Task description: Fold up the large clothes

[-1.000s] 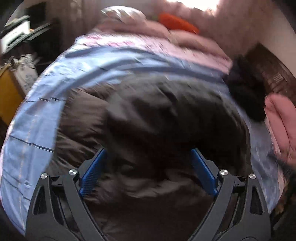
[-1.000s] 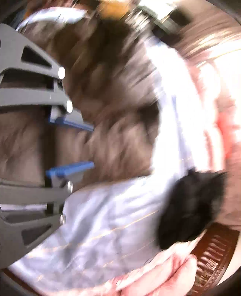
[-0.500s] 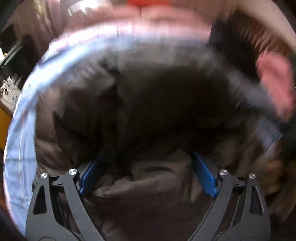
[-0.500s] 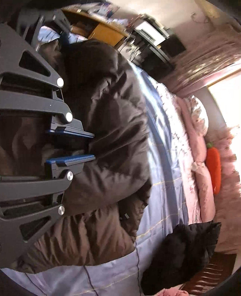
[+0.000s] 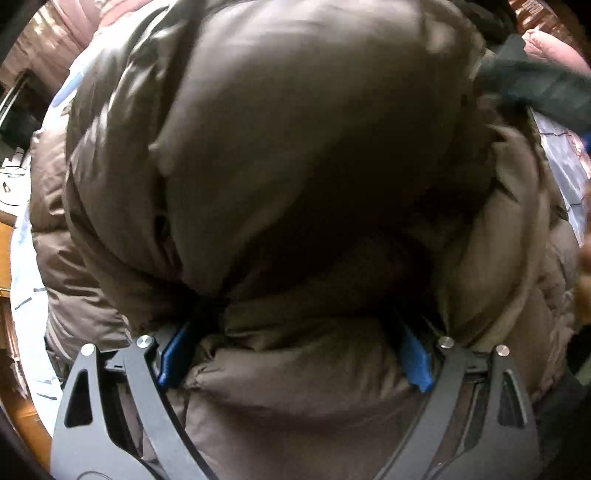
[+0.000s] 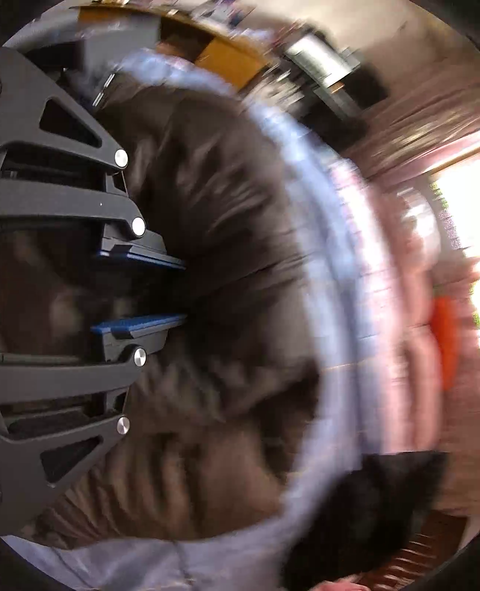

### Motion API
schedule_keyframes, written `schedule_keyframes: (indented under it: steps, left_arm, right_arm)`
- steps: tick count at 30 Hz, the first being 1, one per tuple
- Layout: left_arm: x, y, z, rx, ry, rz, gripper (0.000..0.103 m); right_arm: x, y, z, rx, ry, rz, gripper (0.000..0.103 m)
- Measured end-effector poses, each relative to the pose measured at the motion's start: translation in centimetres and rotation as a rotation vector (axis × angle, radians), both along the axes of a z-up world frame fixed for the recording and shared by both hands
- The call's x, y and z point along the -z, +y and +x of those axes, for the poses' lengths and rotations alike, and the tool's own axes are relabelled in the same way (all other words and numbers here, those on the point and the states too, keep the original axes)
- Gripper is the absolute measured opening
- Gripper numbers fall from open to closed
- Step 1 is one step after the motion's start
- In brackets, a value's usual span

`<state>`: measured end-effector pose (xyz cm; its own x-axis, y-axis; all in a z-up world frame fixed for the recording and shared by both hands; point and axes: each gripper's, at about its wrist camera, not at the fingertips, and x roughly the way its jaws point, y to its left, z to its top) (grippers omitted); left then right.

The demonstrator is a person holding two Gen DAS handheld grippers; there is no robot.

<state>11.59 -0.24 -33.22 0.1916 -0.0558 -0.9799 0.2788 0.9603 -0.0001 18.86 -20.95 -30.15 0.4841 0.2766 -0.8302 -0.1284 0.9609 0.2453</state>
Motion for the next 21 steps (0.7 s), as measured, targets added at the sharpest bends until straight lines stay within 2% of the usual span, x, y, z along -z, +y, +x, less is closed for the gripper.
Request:
schedule_keyframes:
  steps: [1,3,5,7,9,10,12,13,15,17,18,21]
  left_arm:
    - [0.2,0.1,0.1,-0.001,0.008,-0.005,0.091]
    - [0.4,0.4,0.5,-0.002,0.017,-0.009,0.091]
    - [0.2,0.6,0.8,-0.009,0.018,-0.018,0.091]
    - [-0.8,1.3,0.9,-0.031,0.015,-0.067,0.091]
    - [-3.5,2.9,0.9,-0.064,-0.004,-0.207,0.091]
    - [-5.3,3.9,0.8,-0.07,-0.029,-0.314,0.091]
    - [-8.2,5.4,0.6,-0.057,-0.105,-0.453,0.092]
    - [-9.0,5.9,0.4,-0.056,-0.141,-0.464,0.092]
    - [-9.7,6.9,0.8,-0.088,-0.208,-0.41,0.092]
    - [-8.4,7.1,1.2,-0.134,-0.163,-0.391,0.092]
    - [-6.9,7.2,1.7,-0.167,-0.104,-0.405,0.092]
    - [-3.7,7.1,2.5,-0.174,-0.025,-0.374,0.092]
  right_arm:
    - [1.3,0.1,0.2,-0.012,0.035,-0.02,0.023]
    - [1.9,0.8,-0.1,-0.039,0.019,-0.078,0.022]
    - [1.4,1.5,-0.6,-0.053,0.01,-0.129,0.022]
    - [0.2,1.2,-1.1,-0.036,0.01,-0.101,0.024]
    - [-2.0,-0.1,-2.4,-0.008,0.0,-0.02,0.024]
    - [-2.8,-0.4,-3.0,-0.005,-0.006,0.0,0.024]
    - [-4.6,-1.2,-4.5,-0.009,-0.006,-0.002,0.025]
    - [-4.9,-1.3,-4.9,-0.018,0.001,-0.016,0.025]
    - [-5.3,-1.1,-6.0,-0.067,0.008,-0.046,0.025]
    - [-4.5,-0.5,-6.7,-0.117,0.034,-0.069,0.025]
    - [-3.8,0.0,-7.0,-0.147,0.069,-0.075,0.025]
    - [-1.6,1.7,-7.3,-0.206,0.134,-0.103,0.025]
